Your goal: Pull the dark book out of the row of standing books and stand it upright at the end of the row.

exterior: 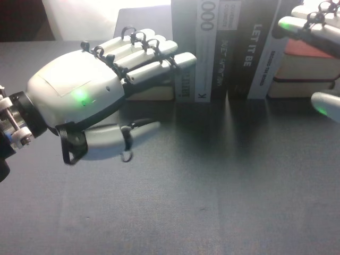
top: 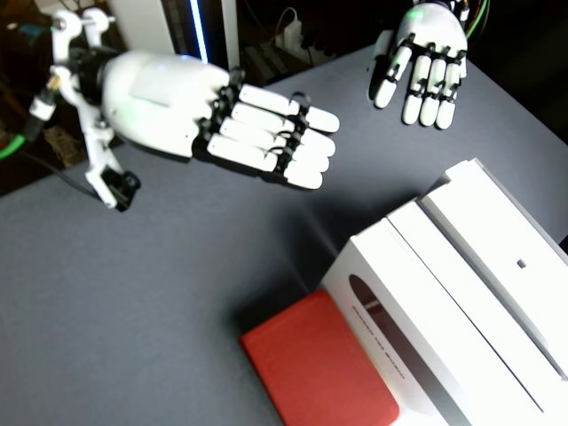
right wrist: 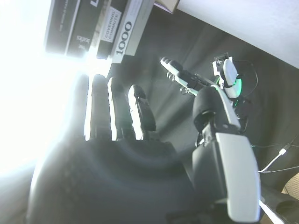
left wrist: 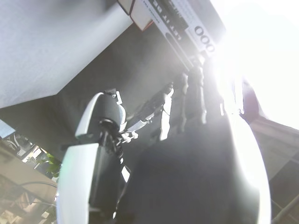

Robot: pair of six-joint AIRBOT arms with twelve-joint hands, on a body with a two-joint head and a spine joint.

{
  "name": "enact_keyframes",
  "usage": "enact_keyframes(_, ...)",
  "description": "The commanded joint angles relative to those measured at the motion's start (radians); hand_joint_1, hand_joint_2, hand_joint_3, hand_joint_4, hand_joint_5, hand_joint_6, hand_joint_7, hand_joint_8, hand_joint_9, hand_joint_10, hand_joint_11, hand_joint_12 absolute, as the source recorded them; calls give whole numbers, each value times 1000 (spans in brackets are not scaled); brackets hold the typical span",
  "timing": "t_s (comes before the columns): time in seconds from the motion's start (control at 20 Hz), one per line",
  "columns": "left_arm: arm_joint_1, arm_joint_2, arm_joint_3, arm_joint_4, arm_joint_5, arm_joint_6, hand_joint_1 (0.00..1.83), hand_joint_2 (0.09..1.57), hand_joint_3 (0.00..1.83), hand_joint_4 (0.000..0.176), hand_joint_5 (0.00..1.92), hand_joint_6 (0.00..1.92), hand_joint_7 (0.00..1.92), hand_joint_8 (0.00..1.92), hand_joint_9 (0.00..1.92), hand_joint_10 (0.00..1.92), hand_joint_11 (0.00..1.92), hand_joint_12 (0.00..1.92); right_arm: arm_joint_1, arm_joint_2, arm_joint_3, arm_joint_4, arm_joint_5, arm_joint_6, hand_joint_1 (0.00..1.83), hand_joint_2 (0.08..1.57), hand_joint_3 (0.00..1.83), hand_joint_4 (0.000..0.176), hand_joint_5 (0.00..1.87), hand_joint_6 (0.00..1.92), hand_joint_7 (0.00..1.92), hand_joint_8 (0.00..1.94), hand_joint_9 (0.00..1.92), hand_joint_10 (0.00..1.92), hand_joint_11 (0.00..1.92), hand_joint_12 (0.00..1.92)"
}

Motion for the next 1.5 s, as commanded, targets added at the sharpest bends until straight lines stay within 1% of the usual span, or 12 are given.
enact_keyframes(0.0,-17,-3,-2,-12,-125,2,14,1402,34,104,0,0,0,0,0,0,0,0,10,-2,2,19,135,-2,171,1338,68,0,1,51,0,0,0,0,0,0)
enact_keyframes(0.1,-17,-3,-2,-13,-126,1,33,1404,25,99,0,0,0,0,0,0,0,0,10,-2,2,20,136,-2,160,1349,57,0,3,20,0,0,0,0,0,0)
enact_keyframes(0.15,-17,-3,-2,-15,-127,1,59,1403,19,85,0,0,0,0,0,0,0,0,10,-2,3,22,138,-2,161,1349,54,0,7,21,0,0,0,0,0,0)
enact_keyframes(0.45,-1,0,-1,-31,-136,2,91,1411,12,88,25,10,0,0,0,0,0,0,17,-14,30,73,184,-4,174,1376,41,0,143,82,0,0,0,0,0,0)
enact_keyframes(0.65,18,3,-1,-45,-136,1,16,1419,11,90,38,13,0,0,0,0,0,0,66,-50,71,124,187,-33,376,1389,31,0,144,93,0,0,0,0,0,0)
enact_keyframes(0.8,19,4,-1,-46,-136,2,20,1417,7,68,52,17,0,0,0,0,0,0,125,-70,92,161,163,-100,552,1385,17,0,149,103,0,0,0,0,0,0)
enact_keyframes(0.9,23,4,-1,-46,-139,2,18,1417,5,73,25,5,0,0,0,0,0,0,212,-112,139,172,91,-129,246,1404,17,0,141,104,0,0,0,0,0,0)
enact_keyframes(0.95,23,4,-1,-46,-139,2,13,1415,3,55,60,19,0,0,0,0,0,0,227,-119,146,174,74,-141,157,1402,14,0,134,101,0,0,0,0,0,0)
enact_keyframes(1.1,23,3,-1,-45,-139,2,0,1416,4,82,22,2,0,0,0,0,0,0,309,-171,190,192,-23,-203,188,1409,10,0,110,88,0,0,0,0,0,0)
enact_keyframes(1.3,22,0,1,-45,-139,2,0,1418,4,83,16,2,0,0,0,0,0,0,356,-232,252,214,-109,-218,121,1392,1,0,130,98,0,0,0,0,0,0)
enact_keyframes(1.35,22,-2,2,-45,-138,2,0,1410,1,99,1,0,0,0,0,0,0,0,357,-238,257,218,-114,-218,9,1376,0,0,171,116,0,0,0,0,0,0)
enact_keyframes(1.45,22,-3,2,-45,-136,1,0,1412,1,108,0,0,0,0,0,0,0,0,357,-241,257,218,-122,-218,17,1378,0,0,241,147,0,0,0,0,0,0)
